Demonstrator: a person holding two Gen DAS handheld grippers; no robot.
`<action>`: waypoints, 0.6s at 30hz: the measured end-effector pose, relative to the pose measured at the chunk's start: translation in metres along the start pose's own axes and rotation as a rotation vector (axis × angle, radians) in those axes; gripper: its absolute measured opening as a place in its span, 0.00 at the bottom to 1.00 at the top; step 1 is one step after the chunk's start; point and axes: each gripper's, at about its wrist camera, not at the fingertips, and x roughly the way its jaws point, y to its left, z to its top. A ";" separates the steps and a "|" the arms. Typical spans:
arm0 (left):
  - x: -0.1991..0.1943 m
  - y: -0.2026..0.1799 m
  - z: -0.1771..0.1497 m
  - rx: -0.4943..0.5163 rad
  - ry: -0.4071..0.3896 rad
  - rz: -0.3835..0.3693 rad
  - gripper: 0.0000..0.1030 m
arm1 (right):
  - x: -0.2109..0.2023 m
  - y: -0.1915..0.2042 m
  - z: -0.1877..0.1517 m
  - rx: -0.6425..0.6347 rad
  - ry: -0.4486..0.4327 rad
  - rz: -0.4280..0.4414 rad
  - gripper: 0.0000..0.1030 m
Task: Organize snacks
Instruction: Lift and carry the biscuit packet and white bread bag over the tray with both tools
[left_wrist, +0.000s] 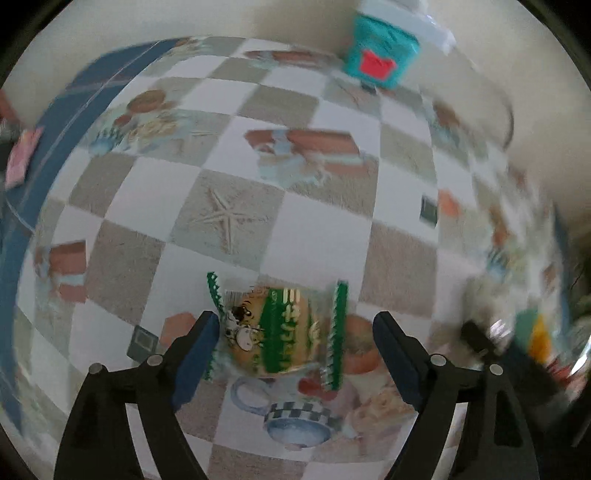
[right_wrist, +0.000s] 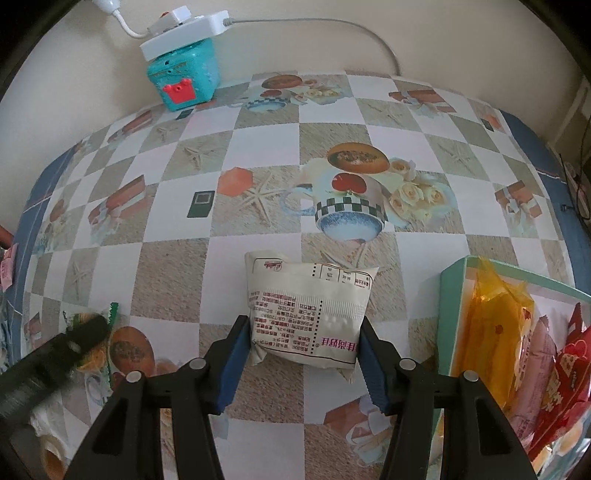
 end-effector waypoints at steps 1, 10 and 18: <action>0.003 -0.004 -0.001 0.021 0.006 0.028 0.83 | 0.000 -0.001 0.000 0.001 0.000 0.001 0.57; 0.003 -0.016 -0.001 0.064 -0.030 0.104 0.57 | -0.008 -0.001 -0.008 -0.007 -0.018 -0.005 0.57; -0.014 0.002 -0.004 0.004 -0.043 0.109 0.56 | -0.038 -0.007 -0.026 0.002 -0.066 0.010 0.57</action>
